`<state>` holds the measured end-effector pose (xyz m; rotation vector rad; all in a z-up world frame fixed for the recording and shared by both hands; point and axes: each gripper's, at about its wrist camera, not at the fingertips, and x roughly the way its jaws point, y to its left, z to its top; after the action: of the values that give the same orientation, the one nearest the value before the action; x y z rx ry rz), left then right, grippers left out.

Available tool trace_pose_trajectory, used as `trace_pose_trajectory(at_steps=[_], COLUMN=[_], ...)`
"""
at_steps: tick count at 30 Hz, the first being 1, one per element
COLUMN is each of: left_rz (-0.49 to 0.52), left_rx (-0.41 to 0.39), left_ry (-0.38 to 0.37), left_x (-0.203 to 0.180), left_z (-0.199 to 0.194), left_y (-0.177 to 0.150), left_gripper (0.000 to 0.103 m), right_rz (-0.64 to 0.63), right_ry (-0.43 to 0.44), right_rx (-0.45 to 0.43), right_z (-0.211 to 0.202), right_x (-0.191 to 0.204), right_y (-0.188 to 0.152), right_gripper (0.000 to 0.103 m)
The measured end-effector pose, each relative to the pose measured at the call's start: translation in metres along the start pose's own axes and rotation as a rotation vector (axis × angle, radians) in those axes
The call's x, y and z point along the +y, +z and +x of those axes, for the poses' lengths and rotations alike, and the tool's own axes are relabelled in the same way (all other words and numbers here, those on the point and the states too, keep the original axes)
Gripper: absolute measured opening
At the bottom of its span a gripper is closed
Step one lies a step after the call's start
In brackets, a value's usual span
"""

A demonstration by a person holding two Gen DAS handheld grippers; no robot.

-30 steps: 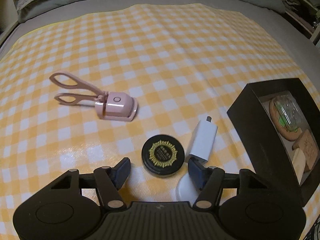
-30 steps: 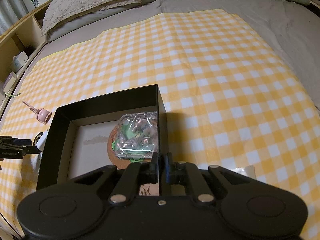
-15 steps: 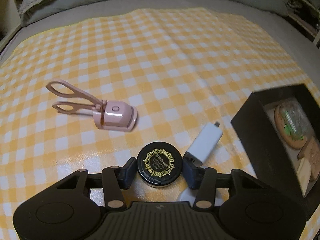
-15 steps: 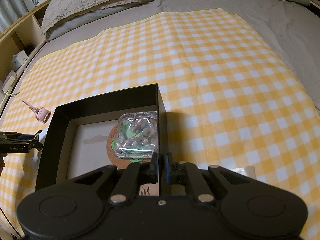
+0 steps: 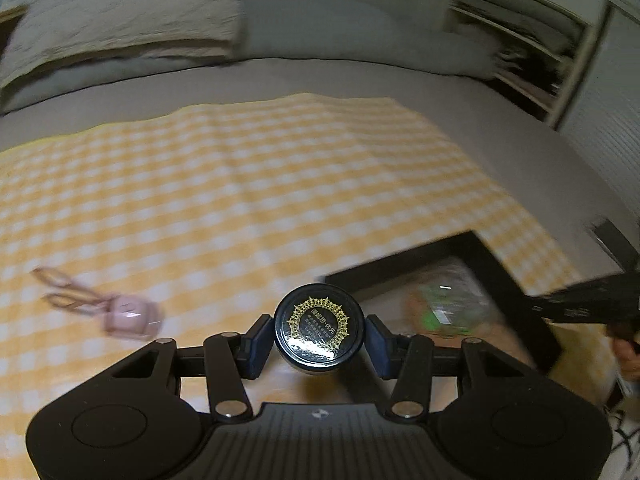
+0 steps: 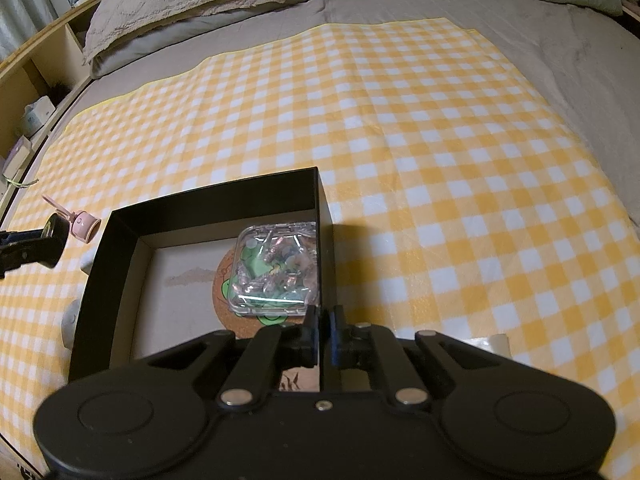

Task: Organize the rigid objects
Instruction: 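Carry the black round tin into the black box and release it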

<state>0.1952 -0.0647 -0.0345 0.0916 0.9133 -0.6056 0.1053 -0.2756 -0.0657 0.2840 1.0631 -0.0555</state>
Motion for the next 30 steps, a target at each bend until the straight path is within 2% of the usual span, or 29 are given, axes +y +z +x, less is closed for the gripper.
trace_pose_trajectory(at_steps=[7,12,16,22,27,30], left_rz=[0.139,0.210,0.249,0.297,0.311,0.290], left_rx=[0.070,0.142,0.197,0.237,0.256,0.282], left_ry=[-0.061,-0.035,-0.002,0.037,0.034,0.006], left_x=[-0.067,-0.093,-0.099,-0.103,-0.104,-0.103], left_z=[0.029,0.060,0.076,0.094,0.097,0.099], left_y=[-0.001,-0.006,-0.013,-0.017,-0.015,-0.014], left_gripper=[0.050,0.050,0.050,0.050,0.050,0.051], right_rz=[-0.003,-0.004,-0.008,-0.010,-0.009,-0.006], right_ry=[0.007,0.011,0.010,0.009,0.014,0.019], right_rx=[-0.003,-0.004,-0.005,-0.005,-0.005,-0.006], right_z=[0.000,-0.001,-0.001,-0.001,-0.001,-0.001], right_x=[0.000,0.000,-0.001,0.000,-0.001,-0.001], right_y=[0.001,0.000,0.000,0.000,0.001,0.000], right_gripper=[0.006,0.006,0.006,0.006,0.006,0.007])
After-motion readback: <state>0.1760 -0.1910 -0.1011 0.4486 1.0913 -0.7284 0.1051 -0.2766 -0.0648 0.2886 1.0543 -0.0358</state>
